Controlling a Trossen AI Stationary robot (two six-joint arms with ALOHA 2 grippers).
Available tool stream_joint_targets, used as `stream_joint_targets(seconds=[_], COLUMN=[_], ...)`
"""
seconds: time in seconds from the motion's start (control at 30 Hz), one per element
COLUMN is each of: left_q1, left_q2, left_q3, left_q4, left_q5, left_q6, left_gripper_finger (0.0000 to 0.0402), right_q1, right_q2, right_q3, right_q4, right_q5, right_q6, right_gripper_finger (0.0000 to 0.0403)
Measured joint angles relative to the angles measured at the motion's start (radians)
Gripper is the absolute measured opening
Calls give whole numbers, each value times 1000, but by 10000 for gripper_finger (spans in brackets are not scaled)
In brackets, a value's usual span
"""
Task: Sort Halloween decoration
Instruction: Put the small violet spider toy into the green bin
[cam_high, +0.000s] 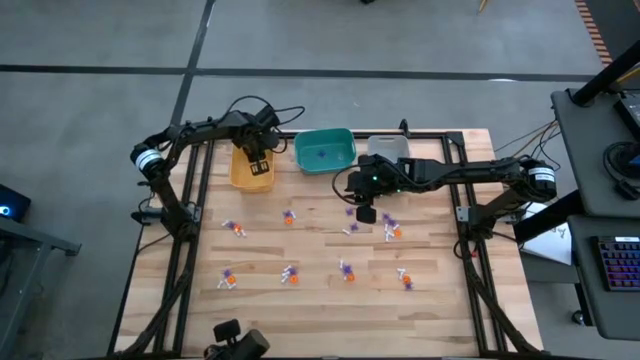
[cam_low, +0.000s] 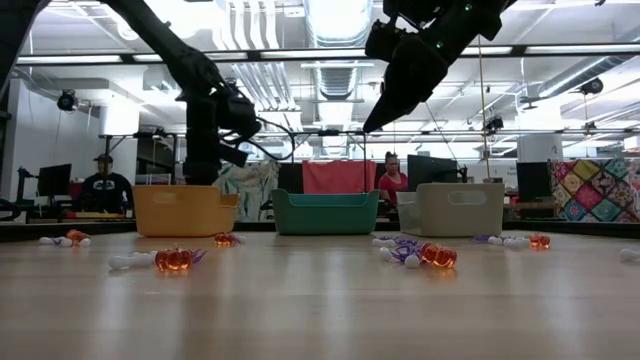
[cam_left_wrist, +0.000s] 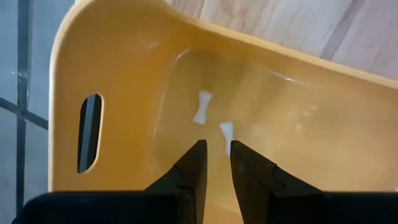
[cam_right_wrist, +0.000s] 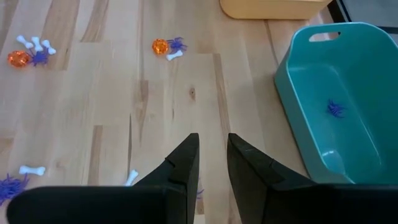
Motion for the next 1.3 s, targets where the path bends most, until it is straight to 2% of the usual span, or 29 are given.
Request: stream_joint_targets(seconds=[0.17,0.4,0.47,0.83,0.97,1.3], left_q1=[-4,-7,-16,-156,-226,-431], left_q2=[-25,-109,-138,-314,-358,-423], left_q3=[23,23,16,-49,-60,-128], left_q4=[-26,-19,-11,152,199,434], left_q5=[11,232,264,270,270,268], left_q6=[-58,-148,-172,-255,-276,-288], left_gripper_finger=[51,38,38,38,38,38], right_q1=[0,0,0,0,0,1], right_q2=[0,0,0,0,0,10], right_q3=[0,0,0,2,2,3], right_q4=[-3,-11,-18,-58,-69,-155], right_q5=[-1,-1,-1,-7,-10,-11], right_q6=[35,101,124,288,349,500], right_gripper_finger=[73,73,73,73,73,73])
